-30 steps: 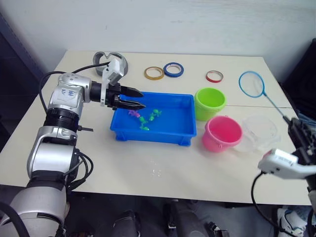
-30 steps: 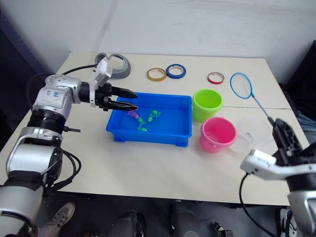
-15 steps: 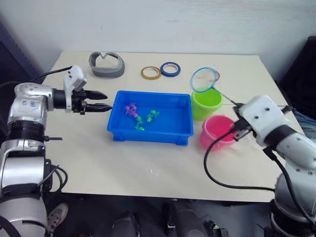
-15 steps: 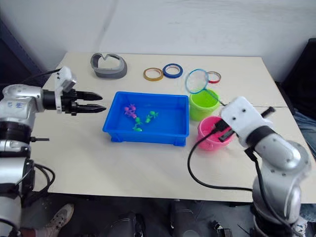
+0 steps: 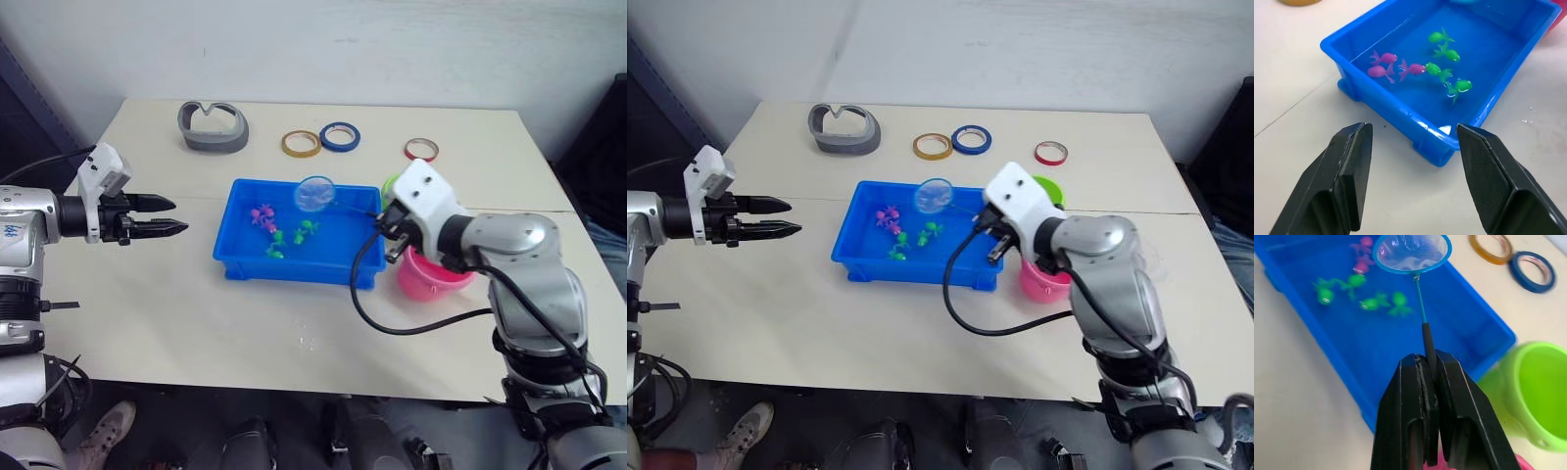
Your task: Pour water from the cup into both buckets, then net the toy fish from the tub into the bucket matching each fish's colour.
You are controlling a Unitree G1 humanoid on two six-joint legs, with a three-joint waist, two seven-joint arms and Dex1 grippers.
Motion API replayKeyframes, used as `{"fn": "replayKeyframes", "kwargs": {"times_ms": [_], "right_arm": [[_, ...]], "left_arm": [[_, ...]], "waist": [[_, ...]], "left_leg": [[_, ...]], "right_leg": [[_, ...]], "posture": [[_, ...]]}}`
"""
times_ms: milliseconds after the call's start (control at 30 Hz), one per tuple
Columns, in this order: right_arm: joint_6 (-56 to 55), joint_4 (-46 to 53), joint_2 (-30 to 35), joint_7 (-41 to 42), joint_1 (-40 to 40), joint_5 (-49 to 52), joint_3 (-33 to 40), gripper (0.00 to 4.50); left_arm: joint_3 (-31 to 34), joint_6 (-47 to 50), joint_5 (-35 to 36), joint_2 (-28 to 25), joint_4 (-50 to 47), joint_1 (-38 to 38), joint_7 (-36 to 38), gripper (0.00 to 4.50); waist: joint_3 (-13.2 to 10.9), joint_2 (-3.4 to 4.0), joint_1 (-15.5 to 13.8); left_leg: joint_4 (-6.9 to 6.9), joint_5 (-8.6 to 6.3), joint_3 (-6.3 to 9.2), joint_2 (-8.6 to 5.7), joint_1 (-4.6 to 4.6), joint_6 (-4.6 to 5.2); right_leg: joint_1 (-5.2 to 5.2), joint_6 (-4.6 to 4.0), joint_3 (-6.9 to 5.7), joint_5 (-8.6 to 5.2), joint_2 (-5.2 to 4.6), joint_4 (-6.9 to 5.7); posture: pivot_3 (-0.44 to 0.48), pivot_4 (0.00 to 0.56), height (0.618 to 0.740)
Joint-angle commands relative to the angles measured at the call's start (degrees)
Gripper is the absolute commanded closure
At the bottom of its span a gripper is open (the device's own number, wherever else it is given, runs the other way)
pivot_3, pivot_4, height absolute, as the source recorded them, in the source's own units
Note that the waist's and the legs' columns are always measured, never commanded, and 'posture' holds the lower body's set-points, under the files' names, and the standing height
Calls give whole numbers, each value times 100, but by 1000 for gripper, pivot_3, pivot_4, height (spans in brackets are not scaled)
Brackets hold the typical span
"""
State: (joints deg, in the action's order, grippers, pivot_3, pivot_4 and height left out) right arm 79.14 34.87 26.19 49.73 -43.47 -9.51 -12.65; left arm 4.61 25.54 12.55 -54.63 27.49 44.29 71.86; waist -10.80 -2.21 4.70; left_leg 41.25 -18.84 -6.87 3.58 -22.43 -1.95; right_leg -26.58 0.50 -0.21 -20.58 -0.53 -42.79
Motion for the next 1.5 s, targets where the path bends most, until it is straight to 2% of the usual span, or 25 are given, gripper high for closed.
{"fn": "replayKeyframes", "kwargs": {"times_ms": [33,267,533,767,1033,1500], "right_arm": [[228,-10,-198,-353,-197,345,-136,4500],[718,-131,-683,-926,-386,932,-270,4500],[1316,-167,-1248,-1267,-400,1678,-72,4500],[1252,-1001,-1915,-1939,-305,1788,172,4500],[1057,-1797,-2168,-2457,-419,1844,474,4500],[440,-2441,-2406,-3022,-487,1893,775,4500]], "left_arm": [[199,91,163,-53,-246,18,-99,1477],[116,165,234,55,-354,63,-180,1477],[97,169,238,116,-353,88,-217,1477],[129,244,284,76,-457,22,-225,1477],[166,310,305,55,-544,-25,-240,1477],[193,415,315,-12,-667,-48,-231,1477]], "waist": [[1,-2,6],[1,-2,8],[2,-3,9],[4,-7,12],[6,-10,11],[6,-10,19]], "left_leg": [[0,0,0,0,0,0],[-2,0,0,1,0,0],[-8,0,0,2,0,0],[-12,0,0,2,-1,0],[-22,-1,0,2,-8,2],[-31,-1,0,2,-12,2]], "right_leg": [[0,0,0,0,0,0],[-1,0,0,0,0,1],[-1,0,-1,0,1,5],[-2,0,-1,0,1,9],[-5,0,-2,0,0,26],[-7,0,-2,0,1,36]], "posture": [[0,150,693],[0,150,693],[0,150,693],[0,150,693],[0,150,693],[0,150,693]]}}
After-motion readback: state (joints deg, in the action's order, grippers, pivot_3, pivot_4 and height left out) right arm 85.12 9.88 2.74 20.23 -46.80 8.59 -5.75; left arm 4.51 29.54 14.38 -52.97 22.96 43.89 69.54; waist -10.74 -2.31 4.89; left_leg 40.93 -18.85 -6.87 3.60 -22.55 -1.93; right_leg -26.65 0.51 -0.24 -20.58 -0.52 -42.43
